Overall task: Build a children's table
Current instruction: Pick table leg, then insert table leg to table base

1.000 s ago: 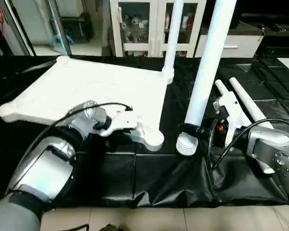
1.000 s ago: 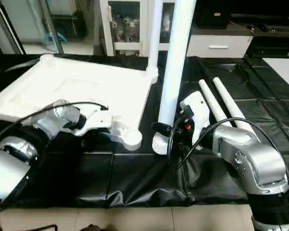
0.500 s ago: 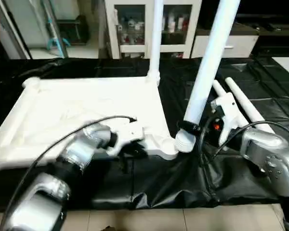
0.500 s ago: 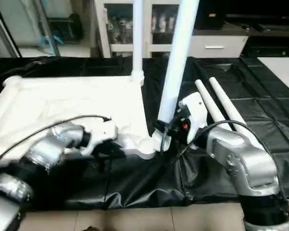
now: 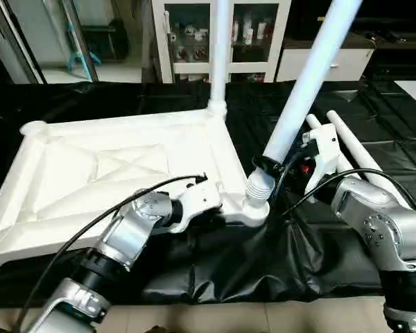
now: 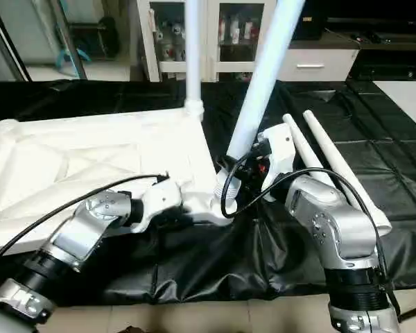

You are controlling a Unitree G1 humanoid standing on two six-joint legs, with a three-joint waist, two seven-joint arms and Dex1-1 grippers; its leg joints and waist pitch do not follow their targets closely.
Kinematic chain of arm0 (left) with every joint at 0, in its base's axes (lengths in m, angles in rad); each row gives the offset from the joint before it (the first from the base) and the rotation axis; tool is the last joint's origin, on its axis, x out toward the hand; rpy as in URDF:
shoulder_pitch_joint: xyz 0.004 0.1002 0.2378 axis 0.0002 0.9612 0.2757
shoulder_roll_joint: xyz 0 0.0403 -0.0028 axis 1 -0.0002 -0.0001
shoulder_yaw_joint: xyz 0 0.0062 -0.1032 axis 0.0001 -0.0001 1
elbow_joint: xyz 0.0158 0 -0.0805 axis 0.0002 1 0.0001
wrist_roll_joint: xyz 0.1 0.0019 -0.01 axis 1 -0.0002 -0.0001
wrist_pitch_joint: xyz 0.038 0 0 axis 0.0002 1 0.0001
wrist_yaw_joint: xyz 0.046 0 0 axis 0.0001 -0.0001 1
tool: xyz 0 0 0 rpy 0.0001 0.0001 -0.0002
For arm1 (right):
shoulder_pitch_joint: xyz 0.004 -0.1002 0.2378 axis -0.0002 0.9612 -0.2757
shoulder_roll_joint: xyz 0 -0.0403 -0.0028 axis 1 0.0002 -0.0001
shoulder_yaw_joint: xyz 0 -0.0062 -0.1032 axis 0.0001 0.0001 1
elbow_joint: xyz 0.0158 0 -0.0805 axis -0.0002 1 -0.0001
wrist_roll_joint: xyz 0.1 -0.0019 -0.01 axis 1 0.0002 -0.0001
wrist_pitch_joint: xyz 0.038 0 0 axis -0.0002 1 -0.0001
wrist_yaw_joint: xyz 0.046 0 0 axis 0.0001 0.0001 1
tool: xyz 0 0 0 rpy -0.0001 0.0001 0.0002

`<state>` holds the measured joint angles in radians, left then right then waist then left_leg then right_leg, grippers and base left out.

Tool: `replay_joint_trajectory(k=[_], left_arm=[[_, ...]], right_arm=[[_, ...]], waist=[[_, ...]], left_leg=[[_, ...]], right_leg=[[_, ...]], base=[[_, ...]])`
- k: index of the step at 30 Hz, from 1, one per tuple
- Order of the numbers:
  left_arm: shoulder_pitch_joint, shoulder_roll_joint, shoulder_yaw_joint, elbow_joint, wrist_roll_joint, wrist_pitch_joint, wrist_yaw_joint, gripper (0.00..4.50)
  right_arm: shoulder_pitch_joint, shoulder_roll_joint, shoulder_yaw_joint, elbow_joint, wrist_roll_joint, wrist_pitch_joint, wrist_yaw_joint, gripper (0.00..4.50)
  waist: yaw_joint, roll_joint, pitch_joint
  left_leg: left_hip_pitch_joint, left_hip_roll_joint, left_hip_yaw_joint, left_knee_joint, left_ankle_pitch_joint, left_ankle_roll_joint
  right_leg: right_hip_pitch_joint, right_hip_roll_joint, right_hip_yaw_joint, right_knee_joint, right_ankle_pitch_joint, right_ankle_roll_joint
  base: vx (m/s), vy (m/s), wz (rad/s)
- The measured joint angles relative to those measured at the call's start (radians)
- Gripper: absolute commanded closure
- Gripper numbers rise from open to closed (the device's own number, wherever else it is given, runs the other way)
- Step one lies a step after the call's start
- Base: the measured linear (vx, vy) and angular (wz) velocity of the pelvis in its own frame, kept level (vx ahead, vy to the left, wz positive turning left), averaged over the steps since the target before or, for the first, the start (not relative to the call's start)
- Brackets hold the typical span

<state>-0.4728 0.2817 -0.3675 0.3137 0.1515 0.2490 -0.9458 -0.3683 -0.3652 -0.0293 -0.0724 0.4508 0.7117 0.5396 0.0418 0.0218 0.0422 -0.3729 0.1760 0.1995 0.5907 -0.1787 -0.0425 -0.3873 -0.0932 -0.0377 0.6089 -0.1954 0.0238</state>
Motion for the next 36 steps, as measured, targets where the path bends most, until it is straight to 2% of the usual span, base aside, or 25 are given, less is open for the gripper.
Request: replay_joint_trajectory(k=[7,11,17,18,22,23,26,29,31,33,36], left_arm=[[0.005,0.034,0.006,-0.023,-0.019,0.001,-0.023,3.43],[-0.002,0.066,0.001,-0.022,-0.023,0.003,-0.066,3.43],[-0.012,0.067,0.001,-0.003,-0.038,0.008,-0.075,3.43],[-0.013,0.068,0.001,-0.002,-0.040,0.008,-0.076,3.71],[-0.014,0.071,0.003,0.001,-0.048,0.012,-0.086,3.84],[-0.014,0.071,0.004,0.001,-0.050,0.012,-0.089,4.14],[-0.014,0.072,0.010,0.003,-0.060,0.021,-0.096,4.25],[-0.005,0.077,0.013,-0.010,-0.063,0.033,-0.097,4.46],[0.005,0.080,0.013,-0.031,-0.066,0.049,-0.097,4.50],[0.015,0.084,0.011,-0.053,-0.068,0.060,-0.098,4.50],[0.042,0.092,-0.002,-0.102,-0.066,0.078,-0.099,4.50]], right_arm=[[0.000,-0.002,0.000,0.000,0.001,0.000,0.034,2.66],[0.000,-0.008,0.001,0.000,0.007,-0.001,0.037,2.66],[0.002,-0.008,0.001,-0.002,0.009,-0.001,0.041,2.66],[0.003,-0.008,0.001,-0.002,0.009,-0.001,0.044,2.66],[0.008,-0.008,0.001,-0.002,0.009,-0.002,0.047,2.66],[0.010,-0.007,0.001,-0.002,0.009,-0.007,0.047,2.66],[0.010,-0.002,0.002,-0.001,-0.007,-0.041,0.040,2.66],[0.010,-0.003,0.024,0.011,-0.056,-0.131,0.039,2.66],[0.010,-0.008,0.036,0.018,-0.065,-0.157,0.062,2.66],[0.010,-0.008,0.035,0.023,-0.044,-0.137,0.089,2.66],[0.002,0.011,-0.019,0.093,0.087,-0.021,0.173,2.66]], waist=[[-0.007,-0.001,0.001],[-0.009,-0.001,0.000],[-0.010,-0.001,0.000],[-0.010,-0.001,0.000],[-0.010,0.000,0.000],[-0.010,0.000,0.000],[-0.010,0.000,0.000],[-0.011,0.001,-0.001],[-0.011,0.001,-0.001],[-0.010,0.001,-0.001],[-0.010,0.001,-0.001]], left_leg=[[-0.013,0.000,0.000,0.001,0.000,0.000],[-0.012,0.001,0.000,0.000,0.000,0.000],[-0.012,0.001,0.000,0.001,0.000,0.000],[-0.012,0.001,0.000,0.001,0.000,0.000],[-0.012,0.001,0.000,0.001,0.000,0.000],[-0.012,0.001,0.000,0.001,0.000,0.000],[-0.012,0.001,0.000,0.000,0.000,0.000],[-0.012,0.001,0.000,0.000,0.000,0.000],[-0.012,0.002,0.000,0.000,0.000,0.000],[-0.012,0.002,0.000,0.000,0.000,0.001],[-0.012,0.001,0.000,0.001,0.000,0.001]], right_leg=[[-0.012,0.000,0.000,0.001,0.004,-0.007],[-0.013,0.001,0.000,0.001,0.004,-0.007],[-0.013,0.001,0.000,0.001,0.005,-0.008],[-0.013,0.001,0.000,0.001,0.005,-0.008],[-0.013,0.001,0.000,0.002,0.005,-0.008],[-0.013,0.001,0.000,0.002,0.005,-0.008],[-0.013,0.001,0.000,0.002,0.005,-0.008],[-0.013,0.001,0.000,0.002,0.005,-0.008],[-0.013,0.001,0.000,0.001,0.005,-0.008],[-0.013,0.001,0.000,0.001,0.005,-0.008],[-0.012,0.001,0.000,0.000,0.005,-0.008]], base=[[0.000,0.000,0.00],[0.000,0.000,0.00],[0.000,0.000,0.00],[0.000,0.000,0.00],[0.000,0.000,0.00],[0.000,0.000,0.00],[0.000,0.000,0.00],[0.000,0.000,0.00],[0.000,0.000,0.00],[0.000,0.000,0.00],[0.000,0.000,0.00]])
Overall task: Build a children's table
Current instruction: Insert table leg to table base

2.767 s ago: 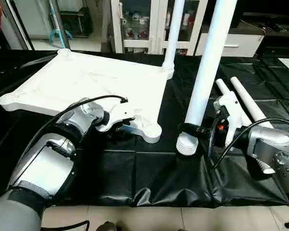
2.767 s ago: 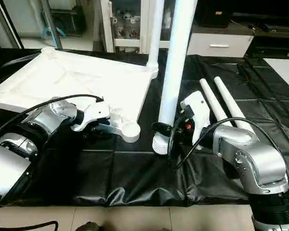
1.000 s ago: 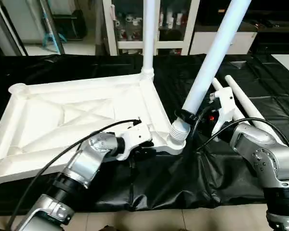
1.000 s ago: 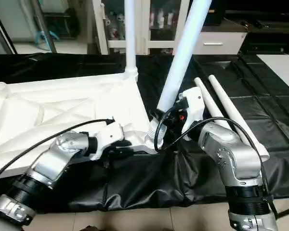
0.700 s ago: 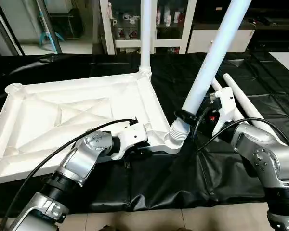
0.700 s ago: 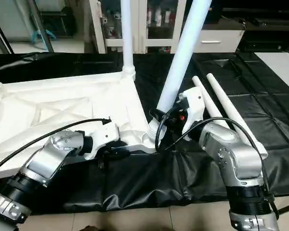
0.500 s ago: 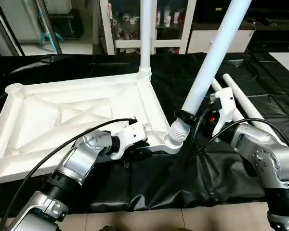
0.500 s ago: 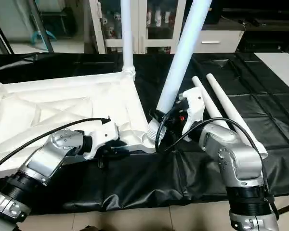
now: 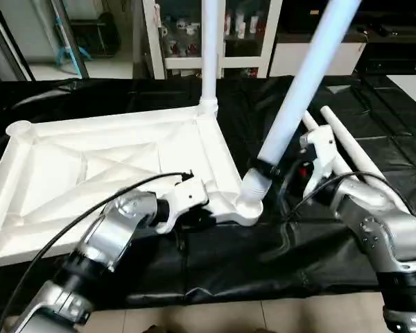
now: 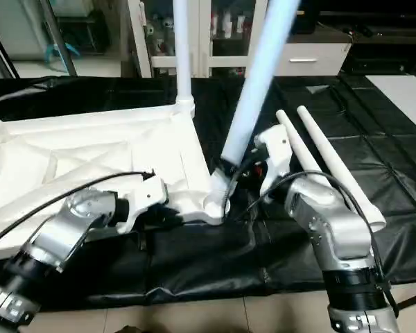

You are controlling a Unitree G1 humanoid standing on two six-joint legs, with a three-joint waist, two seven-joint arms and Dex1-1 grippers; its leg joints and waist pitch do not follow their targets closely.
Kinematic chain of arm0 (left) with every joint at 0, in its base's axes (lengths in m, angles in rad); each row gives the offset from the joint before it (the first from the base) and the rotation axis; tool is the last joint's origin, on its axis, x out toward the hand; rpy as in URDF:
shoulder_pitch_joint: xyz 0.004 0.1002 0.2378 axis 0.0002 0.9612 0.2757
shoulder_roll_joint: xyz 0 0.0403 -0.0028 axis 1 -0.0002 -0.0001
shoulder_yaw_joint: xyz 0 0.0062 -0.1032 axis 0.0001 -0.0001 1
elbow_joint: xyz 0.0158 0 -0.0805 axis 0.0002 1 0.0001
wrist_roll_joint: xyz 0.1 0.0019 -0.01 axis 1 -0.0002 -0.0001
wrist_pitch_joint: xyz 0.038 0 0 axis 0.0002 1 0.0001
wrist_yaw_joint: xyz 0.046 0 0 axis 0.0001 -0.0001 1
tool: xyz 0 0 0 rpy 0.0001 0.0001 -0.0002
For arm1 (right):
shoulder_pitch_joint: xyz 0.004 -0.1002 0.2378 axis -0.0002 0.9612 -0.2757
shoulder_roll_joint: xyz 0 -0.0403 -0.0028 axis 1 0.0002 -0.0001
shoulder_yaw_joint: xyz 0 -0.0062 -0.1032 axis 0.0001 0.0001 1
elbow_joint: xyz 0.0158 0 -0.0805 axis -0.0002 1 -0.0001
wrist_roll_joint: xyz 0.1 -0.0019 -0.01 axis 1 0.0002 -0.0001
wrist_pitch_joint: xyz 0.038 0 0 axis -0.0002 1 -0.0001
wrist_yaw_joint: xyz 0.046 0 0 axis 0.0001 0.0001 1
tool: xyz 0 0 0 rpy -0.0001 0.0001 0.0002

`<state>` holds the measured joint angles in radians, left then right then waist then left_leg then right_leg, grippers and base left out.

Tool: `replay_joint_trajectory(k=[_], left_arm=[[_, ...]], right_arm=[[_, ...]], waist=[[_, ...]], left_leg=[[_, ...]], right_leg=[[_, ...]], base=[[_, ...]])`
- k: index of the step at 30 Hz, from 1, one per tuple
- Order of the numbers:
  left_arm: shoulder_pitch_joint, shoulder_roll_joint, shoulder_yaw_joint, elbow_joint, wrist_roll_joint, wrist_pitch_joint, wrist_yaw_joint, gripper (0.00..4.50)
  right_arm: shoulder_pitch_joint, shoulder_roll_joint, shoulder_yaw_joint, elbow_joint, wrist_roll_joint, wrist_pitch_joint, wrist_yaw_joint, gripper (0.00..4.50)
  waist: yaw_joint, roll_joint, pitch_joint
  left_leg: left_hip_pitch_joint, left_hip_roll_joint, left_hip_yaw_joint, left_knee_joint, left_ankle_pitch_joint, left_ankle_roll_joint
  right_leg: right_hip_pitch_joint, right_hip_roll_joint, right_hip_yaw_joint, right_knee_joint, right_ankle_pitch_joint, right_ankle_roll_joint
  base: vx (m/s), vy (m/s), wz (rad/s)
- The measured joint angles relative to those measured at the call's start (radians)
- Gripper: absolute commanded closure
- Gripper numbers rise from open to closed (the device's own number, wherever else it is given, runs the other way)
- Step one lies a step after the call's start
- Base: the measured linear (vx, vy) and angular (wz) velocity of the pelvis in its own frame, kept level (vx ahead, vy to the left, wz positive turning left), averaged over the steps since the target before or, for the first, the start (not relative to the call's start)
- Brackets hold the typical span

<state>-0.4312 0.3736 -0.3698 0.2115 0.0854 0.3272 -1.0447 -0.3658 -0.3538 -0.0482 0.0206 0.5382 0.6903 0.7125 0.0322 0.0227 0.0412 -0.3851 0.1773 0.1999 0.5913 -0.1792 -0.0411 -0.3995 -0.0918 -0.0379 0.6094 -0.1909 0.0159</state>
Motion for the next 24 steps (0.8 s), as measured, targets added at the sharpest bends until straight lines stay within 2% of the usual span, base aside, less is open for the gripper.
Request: replay_joint_trajectory(k=[3,7,11,14,17,21,24], left_arm=[[0.008,0.000,-0.011,-0.022,0.001,0.013,0.000,4.50],[0.013,-0.002,-0.023,-0.045,0.006,0.027,0.001,4.50],[0.013,-0.004,-0.031,-0.053,0.008,0.037,0.005,4.50],[0.013,-0.004,-0.031,-0.056,0.008,0.038,0.007,4.50],[0.012,-0.002,-0.032,-0.056,0.008,0.036,0.012,4.50],[0.007,0.001,-0.038,-0.051,0.009,0.034,0.013,4.50],[0.005,0.003,-0.039,-0.050,0.009,0.031,0.013,4.50]], right_arm=[[-0.005,0.010,-0.029,0.066,0.090,0.073,0.064,2.66],[-0.061,0.008,-0.034,0.152,0.111,0.082,0.129,2.66],[-0.100,0.006,-0.018,0.227,0.062,0.030,0.145,2.66],[-0.105,0.005,-0.009,0.234,0.041,0.001,0.145,2.66],[-0.114,-0.012,0.025,0.233,0.019,-0.029,0.159,2.66],[-0.119,-0.043,0.056,0.220,-0.003,-0.037,0.193,2.66],[-0.119,-0.049,0.058,0.220,-0.009,-0.038,0.207,2.66]], waist=[[0.003,0.000,0.000],[0.003,0.000,0.000],[0.005,-0.002,-0.001],[0.007,-0.003,0.000],[0.007,-0.005,-0.001],[0.007,-0.009,-0.003],[0.006,-0.010,-0.003]], left_leg=[[0.000,0.000,0.000,0.000,0.000,0.000],[0.000,0.000,0.000,0.001,0.000,0.000],[0.000,0.000,0.000,0.001,0.000,0.000],[0.000,0.000,0.000,0.001,0.000,0.000],[0.000,0.000,0.000,0.001,0.000,0.000],[0.000,0.000,0.000,0.002,0.000,0.000],[0.000,0.000,0.000,0.002,0.000,0.000]], right_leg=[[0.000,0.000,0.000,0.000,0.000,0.000],[0.000,0.000,0.000,0.001,0.000,-0.001],[0.000,0.000,0.000,0.001,0.000,-0.001],[0.000,0.000,0.000,0.001,0.000,-0.001],[0.000,0.000,0.000,0.001,0.000,-0.001],[0.001,0.000,0.000,0.001,0.000,-0.001],[0.001,0.000,0.000,0.001,0.000,-0.001]], base=[[0.000,0.000,0.00],[0.000,0.000,0.00],[0.000,0.000,0.00],[0.000,0.000,0.00],[0.000,0.000,0.00],[0.000,0.000,0.00],[0.000,0.000,0.00]])
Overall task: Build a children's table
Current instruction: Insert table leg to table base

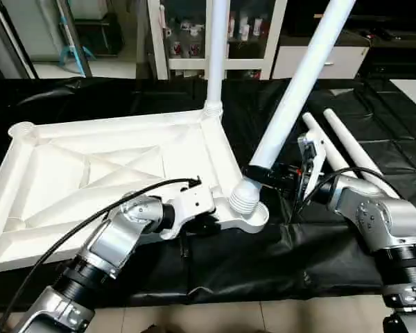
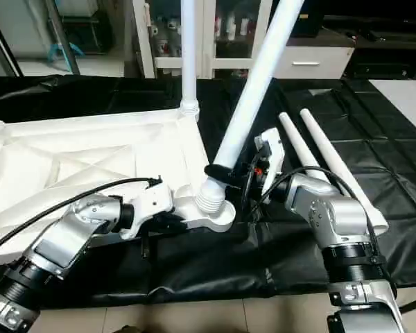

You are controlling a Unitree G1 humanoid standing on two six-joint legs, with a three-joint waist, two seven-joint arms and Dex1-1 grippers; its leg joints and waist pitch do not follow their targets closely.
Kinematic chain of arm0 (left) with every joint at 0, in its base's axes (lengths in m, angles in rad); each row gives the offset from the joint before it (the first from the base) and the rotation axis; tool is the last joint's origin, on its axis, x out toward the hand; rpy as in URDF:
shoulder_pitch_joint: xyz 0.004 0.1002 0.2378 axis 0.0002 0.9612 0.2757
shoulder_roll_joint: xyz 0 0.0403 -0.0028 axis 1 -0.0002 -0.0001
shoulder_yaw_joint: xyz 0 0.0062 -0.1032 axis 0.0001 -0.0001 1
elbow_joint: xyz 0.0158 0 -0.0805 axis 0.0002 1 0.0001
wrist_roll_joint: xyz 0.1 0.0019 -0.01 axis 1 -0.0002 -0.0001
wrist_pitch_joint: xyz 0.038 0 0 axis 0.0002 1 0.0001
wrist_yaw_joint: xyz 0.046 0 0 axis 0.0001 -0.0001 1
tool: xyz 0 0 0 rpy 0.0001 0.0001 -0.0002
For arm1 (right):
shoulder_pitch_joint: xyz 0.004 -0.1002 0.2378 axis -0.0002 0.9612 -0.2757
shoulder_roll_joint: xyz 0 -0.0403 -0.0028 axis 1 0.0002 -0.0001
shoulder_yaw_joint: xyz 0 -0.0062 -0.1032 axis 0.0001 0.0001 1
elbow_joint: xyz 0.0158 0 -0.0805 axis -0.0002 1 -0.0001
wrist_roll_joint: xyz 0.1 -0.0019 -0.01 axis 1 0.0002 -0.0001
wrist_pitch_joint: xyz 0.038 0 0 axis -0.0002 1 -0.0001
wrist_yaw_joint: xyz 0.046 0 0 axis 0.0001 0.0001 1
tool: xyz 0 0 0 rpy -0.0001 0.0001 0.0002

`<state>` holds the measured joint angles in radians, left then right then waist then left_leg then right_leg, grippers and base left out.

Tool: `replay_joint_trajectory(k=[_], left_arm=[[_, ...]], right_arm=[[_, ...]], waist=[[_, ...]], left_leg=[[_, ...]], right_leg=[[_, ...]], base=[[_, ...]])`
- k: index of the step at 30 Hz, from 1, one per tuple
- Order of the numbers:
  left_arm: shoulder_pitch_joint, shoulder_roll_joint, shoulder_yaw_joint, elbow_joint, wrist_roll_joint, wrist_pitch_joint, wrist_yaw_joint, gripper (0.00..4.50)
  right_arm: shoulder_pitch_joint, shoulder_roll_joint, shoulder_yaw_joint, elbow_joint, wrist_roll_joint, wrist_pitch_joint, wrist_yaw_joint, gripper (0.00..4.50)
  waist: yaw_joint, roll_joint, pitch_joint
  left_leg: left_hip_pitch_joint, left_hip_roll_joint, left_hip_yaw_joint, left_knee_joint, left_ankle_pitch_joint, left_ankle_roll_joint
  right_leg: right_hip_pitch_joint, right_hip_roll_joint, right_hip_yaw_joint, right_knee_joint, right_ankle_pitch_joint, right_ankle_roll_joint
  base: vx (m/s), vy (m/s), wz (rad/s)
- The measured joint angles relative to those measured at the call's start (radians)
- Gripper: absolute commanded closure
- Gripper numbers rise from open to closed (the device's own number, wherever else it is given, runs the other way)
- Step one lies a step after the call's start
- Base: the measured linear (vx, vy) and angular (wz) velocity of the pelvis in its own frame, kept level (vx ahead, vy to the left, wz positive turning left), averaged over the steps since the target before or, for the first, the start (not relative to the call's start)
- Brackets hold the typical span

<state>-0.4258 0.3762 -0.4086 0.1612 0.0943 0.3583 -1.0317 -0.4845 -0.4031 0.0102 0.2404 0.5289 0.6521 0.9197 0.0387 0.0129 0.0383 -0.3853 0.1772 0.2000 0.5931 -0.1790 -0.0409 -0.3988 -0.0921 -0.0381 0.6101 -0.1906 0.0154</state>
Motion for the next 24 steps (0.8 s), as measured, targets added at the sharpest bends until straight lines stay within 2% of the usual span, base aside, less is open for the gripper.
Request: replay_joint_trajectory(k=[8,11,20,24], left_arm=[[-0.006,0.002,-0.003,0.010,0.000,-0.006,0.000,4.50],[-0.006,0.003,-0.004,0.011,0.000,-0.005,0.001,4.50],[-0.007,0.010,-0.012,0.023,0.005,-0.006,0.003,4.50],[-0.008,0.011,-0.012,0.027,0.009,-0.007,0.008,4.50]], right_arm=[[0.003,-0.070,0.040,-0.005,-0.043,-0.015,0.050,2.66],[0.008,-0.071,0.051,-0.002,-0.058,-0.026,0.049,2.66],[-0.016,-0.051,0.100,0.016,-0.112,-0.083,0.050,2.66],[-0.026,-0.036,0.148,0.005,-0.157,-0.119,0.048,2.66]], waist=[[0.000,-0.002,-0.001],[-0.004,-0.003,-0.001],[-0.011,-0.018,-0.011],[-0.013,-0.021,-0.013]], left_leg=[[0.000,0.000,0.000,0.001,0.000,0.000],[0.000,0.000,0.000,0.002,0.000,0.000],[0.002,0.001,0.000,0.002,0.000,0.000],[0.003,0.001,-0.001,0.003,0.000,0.000]], right_leg=[[0.001,0.000,0.000,0.001,0.000,0.000],[0.001,0.000,0.000,0.001,0.001,-0.001],[0.002,0.000,0.000,0.001,0.001,-0.002],[0.002,0.000,0.000,0.001,0.002,-0.003]], base=[[0.000,0.000,0.00],[0.000,0.000,0.00],[0.000,0.000,0.00],[0.000,0.000,0.00]])
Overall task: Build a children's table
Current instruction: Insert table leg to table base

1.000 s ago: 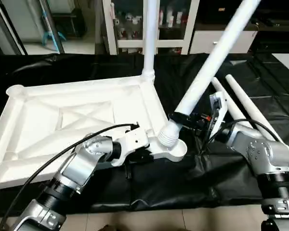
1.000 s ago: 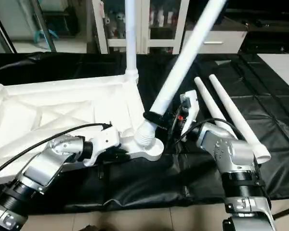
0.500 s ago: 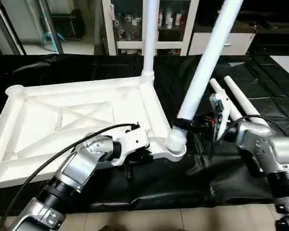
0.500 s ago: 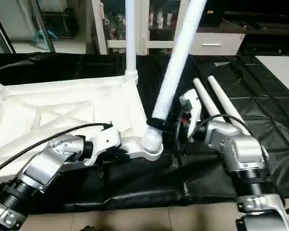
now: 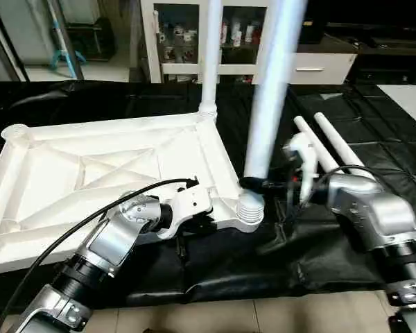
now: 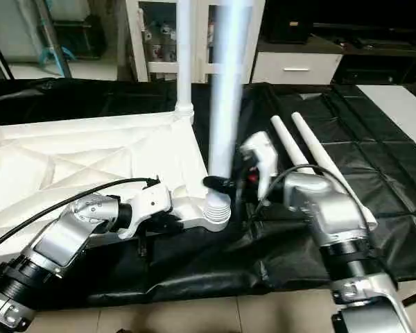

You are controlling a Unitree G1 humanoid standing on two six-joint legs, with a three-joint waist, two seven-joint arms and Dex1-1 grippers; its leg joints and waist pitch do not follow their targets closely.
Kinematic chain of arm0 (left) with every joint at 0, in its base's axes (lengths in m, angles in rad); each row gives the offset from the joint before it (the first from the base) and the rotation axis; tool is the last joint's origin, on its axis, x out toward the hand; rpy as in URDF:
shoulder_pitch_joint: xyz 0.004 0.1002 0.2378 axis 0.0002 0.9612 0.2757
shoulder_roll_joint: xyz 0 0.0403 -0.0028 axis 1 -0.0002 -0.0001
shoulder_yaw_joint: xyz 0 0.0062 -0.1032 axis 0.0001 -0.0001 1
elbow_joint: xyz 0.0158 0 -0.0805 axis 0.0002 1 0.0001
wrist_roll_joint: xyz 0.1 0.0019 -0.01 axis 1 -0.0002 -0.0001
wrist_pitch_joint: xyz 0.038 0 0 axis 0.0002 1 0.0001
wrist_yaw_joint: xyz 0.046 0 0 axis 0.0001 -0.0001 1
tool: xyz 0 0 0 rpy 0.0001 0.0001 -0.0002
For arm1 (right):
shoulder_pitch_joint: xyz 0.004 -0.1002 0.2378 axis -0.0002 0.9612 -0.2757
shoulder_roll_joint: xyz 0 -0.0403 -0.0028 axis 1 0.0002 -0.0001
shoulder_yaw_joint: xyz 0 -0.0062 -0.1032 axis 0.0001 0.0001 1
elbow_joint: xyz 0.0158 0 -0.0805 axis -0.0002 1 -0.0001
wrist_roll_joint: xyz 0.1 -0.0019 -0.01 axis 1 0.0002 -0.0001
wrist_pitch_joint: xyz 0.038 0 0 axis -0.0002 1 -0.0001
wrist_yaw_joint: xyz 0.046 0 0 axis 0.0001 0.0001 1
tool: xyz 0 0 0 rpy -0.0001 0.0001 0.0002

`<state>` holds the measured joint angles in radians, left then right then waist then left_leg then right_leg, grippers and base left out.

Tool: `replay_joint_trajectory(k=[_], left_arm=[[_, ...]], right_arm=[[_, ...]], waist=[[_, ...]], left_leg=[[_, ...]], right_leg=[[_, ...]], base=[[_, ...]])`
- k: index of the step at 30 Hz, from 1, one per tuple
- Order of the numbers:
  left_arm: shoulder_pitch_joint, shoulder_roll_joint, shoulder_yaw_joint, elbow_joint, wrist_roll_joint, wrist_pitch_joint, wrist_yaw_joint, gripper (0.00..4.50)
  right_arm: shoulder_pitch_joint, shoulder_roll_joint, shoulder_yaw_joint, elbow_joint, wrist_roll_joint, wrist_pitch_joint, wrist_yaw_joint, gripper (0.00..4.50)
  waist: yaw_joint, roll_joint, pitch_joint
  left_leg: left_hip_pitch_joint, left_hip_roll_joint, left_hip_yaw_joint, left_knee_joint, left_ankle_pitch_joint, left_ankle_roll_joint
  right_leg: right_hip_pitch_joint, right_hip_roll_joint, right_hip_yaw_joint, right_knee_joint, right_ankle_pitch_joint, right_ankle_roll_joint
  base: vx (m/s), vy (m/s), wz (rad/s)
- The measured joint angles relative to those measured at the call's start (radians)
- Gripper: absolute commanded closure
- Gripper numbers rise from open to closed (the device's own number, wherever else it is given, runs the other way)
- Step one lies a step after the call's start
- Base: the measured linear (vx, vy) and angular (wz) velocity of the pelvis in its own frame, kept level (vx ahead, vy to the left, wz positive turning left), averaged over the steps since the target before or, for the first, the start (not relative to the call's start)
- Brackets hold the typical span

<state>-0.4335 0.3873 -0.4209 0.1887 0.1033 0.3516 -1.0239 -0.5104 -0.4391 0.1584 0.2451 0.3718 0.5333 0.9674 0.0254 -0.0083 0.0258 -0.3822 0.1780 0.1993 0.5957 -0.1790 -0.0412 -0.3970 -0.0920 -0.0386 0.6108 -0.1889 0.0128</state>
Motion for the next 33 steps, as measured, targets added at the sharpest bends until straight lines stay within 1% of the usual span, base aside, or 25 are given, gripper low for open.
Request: replay_joint_trajectory(k=[2,7,12,15,18,22,25,28,30,33], left_arm=[[0.000,0.000,-0.001,0.001,0.000,0.000,0.001,4.50],[-0.004,0.000,-0.007,0.001,0.000,-0.004,0.000,4.50],[-0.009,-0.001,-0.010,0.006,0.000,-0.007,0.002,4.50],[-0.009,-0.002,-0.011,0.009,0.000,-0.008,0.004,4.50],[-0.011,-0.004,-0.012,0.013,0.000,-0.009,0.007,4.50],[-0.013,-0.006,-0.014,0.016,0.000,-0.013,0.012,4.50],[-0.017,-0.011,-0.016,0.023,0.000,-0.017,0.014,4.50],[-0.021,-0.016,-0.016,0.033,0.001,-0.024,0.016,4.50],[-0.027,-0.023,-0.017,0.044,0.001,-0.027,0.017,4.50],[-0.033,-0.028,-0.016,0.058,0.000,-0.032,0.026,4.50]], right_arm=[[0.000,-0.001,0.012,-0.012,-0.017,-0.004,0.001,2.66],[0.009,-0.015,0.042,-0.055,-0.038,-0.015,0.004,2.66],[0.029,-0.004,0.022,-0.048,-0.037,-0.040,-0.004,2.66],[0.050,0.012,-0.018,-0.037,-0.016,-0.047,-0.029,2.66],[0.074,0.019,-0.042,-0.037,-0.002,-0.051,-0.044,2.66],[0.125,0.042,-0.091,-0.049,0.028,-0.068,-0.080,2.66],[0.154,0.053,-0.110,-0.068,0.032,-0.081,-0.099,2.67],[0.188,0.068,-0.129,-0.089,0.043,-0.094,-0.127,2.67],[0.222,0.084,-0.153,-0.114,0.054,-0.105,-0.155,2.67],[0.251,0.102,-0.180,-0.133,0.069,-0.114,-0.182,2.67]], waist=[[0.001,-0.003,-0.002],[0.005,-0.007,-0.004],[0.006,-0.007,-0.004],[0.006,-0.008,-0.005],[0.006,-0.008,-0.005],[0.006,-0.008,-0.006],[0.007,-0.008,-0.005],[0.009,-0.007,-0.005],[0.010,-0.005,-0.005],[0.008,-0.002,-0.004]], left_leg=[[0.000,0.000,0.000,0.000,0.000,0.000],[0.000,0.000,0.000,0.000,0.000,0.000],[0.000,0.000,0.000,0.000,0.000,0.000],[0.000,0.000,-0.001,0.000,0.000,0.000],[0.000,0.000,-0.001,0.000,0.000,0.000],[0.000,0.000,-0.001,0.000,0.000,0.000],[-0.001,0.000,-0.001,0.000,0.000,0.000],[-0.001,-0.001,-0.001,0.000,0.000,0.000],[-0.001,-0.001,-0.001,0.000,0.000,0.000],[-0.001,-0.002,-0.001,0.000,0.000,0.000]], right_leg=[[0.000,0.000,0.000,0.000,0.000,0.000],[0.000,0.000,0.000,-0.001,0.000,0.000],[0.000,0.000,0.000,-0.001,0.000,0.000],[0.000,0.000,0.000,-0.001,0.000,0.000],[0.000,0.000,0.000,-0.001,-0.001,0.002],[0.000,0.000,0.000,-0.002,-0.003,0.005],[0.000,0.000,0.000,-0.002,-0.003,0.006],[0.001,0.000,0.000,-0.003,-0.004,0.006],[0.001,0.000,0.000,-0.003,-0.004,0.007],[0.001,0.000,0.001,-0.005,-0.004,0.007]], base=[[0.000,0.000,0.00],[0.000,0.000,0.00],[0.000,0.000,0.00],[0.000,0.000,0.00],[0.000,0.000,0.00],[0.000,0.000,0.00],[0.000,0.000,0.00],[0.000,0.000,0.00],[0.000,0.000,0.00],[0.000,0.000,0.00]])
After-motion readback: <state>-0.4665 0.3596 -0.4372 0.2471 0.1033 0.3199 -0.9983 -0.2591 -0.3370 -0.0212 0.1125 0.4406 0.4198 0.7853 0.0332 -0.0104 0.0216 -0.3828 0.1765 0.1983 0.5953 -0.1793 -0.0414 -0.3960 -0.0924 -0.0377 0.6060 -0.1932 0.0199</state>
